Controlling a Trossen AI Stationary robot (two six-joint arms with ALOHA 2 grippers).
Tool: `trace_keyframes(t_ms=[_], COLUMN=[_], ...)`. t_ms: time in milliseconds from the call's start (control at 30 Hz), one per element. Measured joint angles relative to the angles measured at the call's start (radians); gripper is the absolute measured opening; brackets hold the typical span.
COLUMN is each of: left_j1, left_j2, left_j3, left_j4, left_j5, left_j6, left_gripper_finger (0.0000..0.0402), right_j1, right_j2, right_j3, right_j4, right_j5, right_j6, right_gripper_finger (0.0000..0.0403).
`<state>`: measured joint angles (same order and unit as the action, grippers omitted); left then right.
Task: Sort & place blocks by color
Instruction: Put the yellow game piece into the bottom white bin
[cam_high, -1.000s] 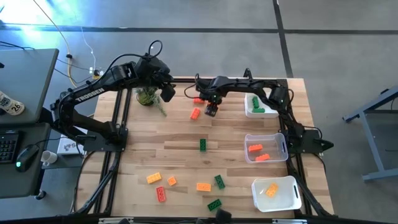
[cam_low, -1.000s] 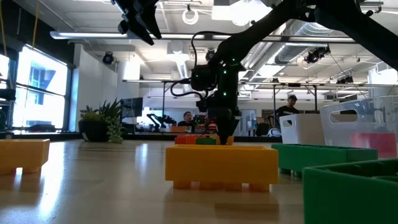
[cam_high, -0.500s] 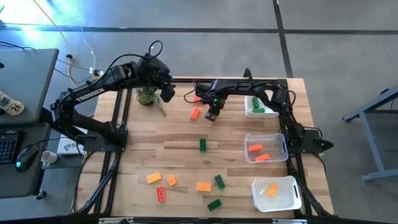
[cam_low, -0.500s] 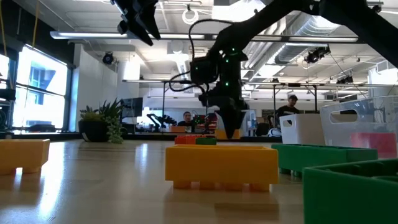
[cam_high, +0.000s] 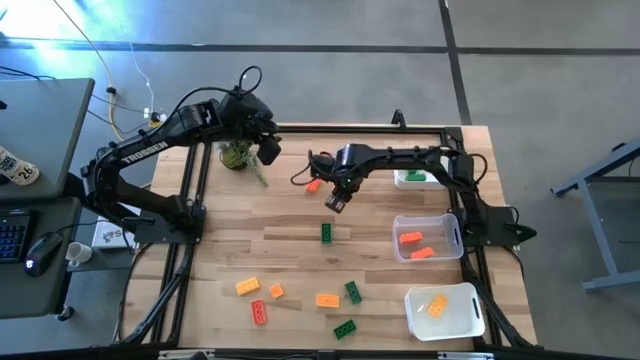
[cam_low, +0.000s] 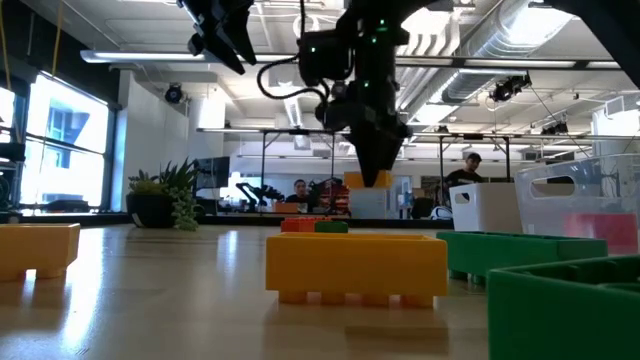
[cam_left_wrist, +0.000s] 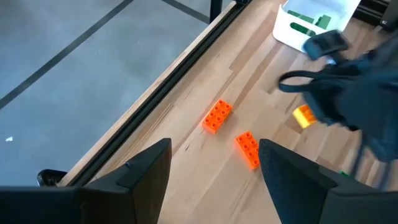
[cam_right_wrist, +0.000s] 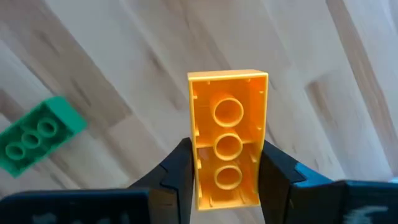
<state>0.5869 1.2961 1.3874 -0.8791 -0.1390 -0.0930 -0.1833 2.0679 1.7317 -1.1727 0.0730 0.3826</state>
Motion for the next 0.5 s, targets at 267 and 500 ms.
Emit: trace_keyframes(t_ms=[267,500], left_j1=[0.0,0.0], left_j2=[0.0,0.0], left_j3=[0.0,0.0], left_j4=[0.0,0.0], left_j5=[0.0,0.003], left_j6=[0.026,0.055], left_gripper_finger=[0.0229,0.0229], right_j1=[0.117,0.229], right_j2=[-0.047,-0.067], right_j3=[0.0,0.0], right_j4=[-0.096,-0.174], right_j5=[0.064,0.084], right_j6=[0.23,0.453], right_gripper_finger=[0.0106,0.0106])
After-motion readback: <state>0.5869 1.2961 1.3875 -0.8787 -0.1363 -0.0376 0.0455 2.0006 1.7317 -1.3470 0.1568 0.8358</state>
